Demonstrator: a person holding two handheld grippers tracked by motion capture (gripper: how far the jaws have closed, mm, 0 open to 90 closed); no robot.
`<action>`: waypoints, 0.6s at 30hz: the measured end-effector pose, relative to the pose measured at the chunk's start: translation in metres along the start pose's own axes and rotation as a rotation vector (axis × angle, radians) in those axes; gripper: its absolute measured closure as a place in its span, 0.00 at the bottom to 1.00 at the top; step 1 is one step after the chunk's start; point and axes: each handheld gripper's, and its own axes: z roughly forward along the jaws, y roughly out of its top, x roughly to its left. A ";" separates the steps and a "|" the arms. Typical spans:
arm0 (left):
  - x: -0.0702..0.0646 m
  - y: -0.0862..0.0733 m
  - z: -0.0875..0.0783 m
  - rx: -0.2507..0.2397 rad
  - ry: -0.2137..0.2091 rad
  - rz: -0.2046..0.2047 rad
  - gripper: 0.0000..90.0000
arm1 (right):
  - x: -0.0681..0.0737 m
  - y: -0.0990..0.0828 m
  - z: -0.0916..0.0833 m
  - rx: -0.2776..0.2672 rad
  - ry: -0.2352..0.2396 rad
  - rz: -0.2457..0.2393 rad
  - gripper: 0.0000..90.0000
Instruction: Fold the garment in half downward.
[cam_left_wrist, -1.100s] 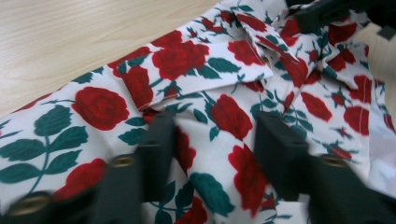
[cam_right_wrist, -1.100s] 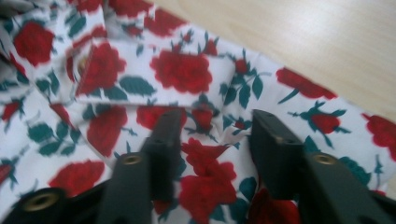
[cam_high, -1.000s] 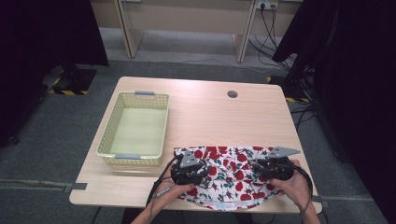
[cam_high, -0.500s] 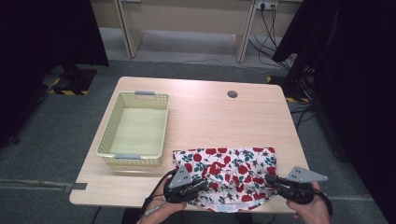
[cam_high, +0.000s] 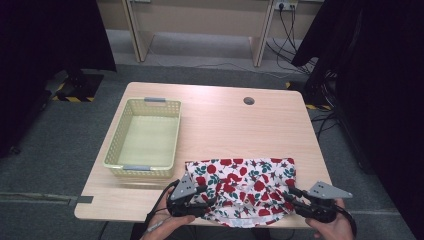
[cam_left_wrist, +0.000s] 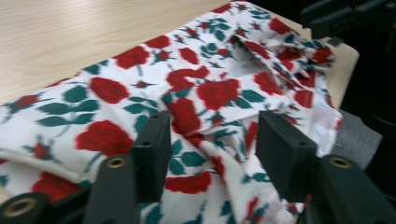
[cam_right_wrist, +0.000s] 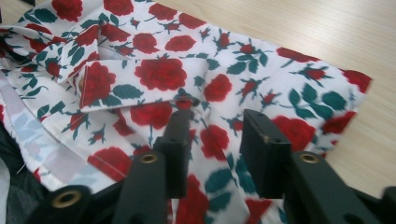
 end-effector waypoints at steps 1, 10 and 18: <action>0.002 0.001 0.000 0.004 0.013 -0.001 0.47 | 0.001 0.003 0.004 0.009 0.002 0.001 0.66; 0.016 -0.009 0.016 0.116 0.108 0.027 0.41 | -0.001 0.003 0.044 0.124 -0.005 -0.042 0.83; 0.016 -0.017 0.015 0.146 0.120 0.053 0.41 | 0.000 -0.012 0.019 0.075 0.010 -0.059 0.97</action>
